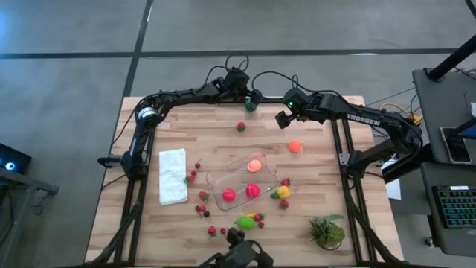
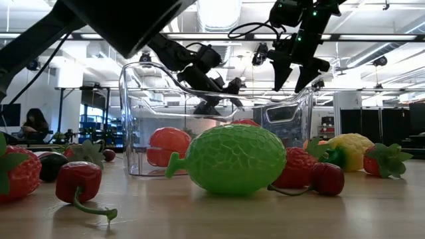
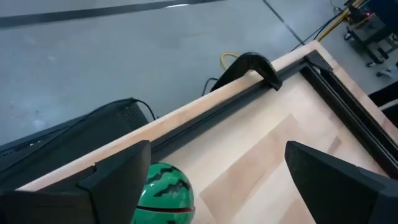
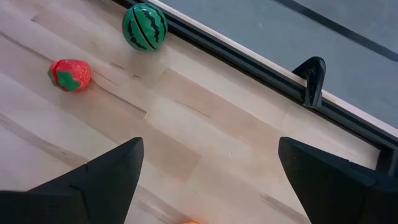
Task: Pick and placing Produce into tupperware
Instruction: Put the watermelon into the transparent bin
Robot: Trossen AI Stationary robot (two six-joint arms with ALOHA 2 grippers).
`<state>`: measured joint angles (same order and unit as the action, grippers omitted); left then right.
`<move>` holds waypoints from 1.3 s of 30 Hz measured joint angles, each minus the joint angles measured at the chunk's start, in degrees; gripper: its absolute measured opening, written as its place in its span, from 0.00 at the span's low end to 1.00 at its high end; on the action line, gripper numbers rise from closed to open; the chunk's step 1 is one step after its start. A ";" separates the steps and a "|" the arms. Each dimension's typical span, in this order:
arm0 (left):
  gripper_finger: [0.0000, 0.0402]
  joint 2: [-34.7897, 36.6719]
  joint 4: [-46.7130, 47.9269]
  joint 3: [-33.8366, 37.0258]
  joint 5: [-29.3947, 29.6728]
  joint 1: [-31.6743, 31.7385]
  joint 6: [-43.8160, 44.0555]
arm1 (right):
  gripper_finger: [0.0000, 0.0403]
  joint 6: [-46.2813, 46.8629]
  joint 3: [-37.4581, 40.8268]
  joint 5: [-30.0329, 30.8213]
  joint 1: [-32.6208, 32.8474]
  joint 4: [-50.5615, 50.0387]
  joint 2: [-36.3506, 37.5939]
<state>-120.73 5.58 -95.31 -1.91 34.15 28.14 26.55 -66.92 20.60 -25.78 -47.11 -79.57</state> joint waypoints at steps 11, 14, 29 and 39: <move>0.88 0.00 -1.41 0.09 -4.70 1.08 5.55 | 0.91 0.03 0.00 0.00 -0.13 0.09 0.00; 0.83 0.00 -0.50 0.21 -4.92 1.92 5.97 | 0.91 0.02 0.00 0.00 -0.13 0.20 0.00; 0.53 -3.09 -2.68 0.02 -7.13 4.11 9.46 | 0.91 0.02 0.00 0.09 -0.13 1.14 0.00; 0.33 -6.14 -2.63 -2.30 -8.50 4.11 12.04 | 0.91 0.04 0.00 0.24 -0.13 1.02 0.00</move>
<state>-126.87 2.96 -97.60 -10.41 38.26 40.18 26.58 -66.92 20.84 -25.91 -46.09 -79.57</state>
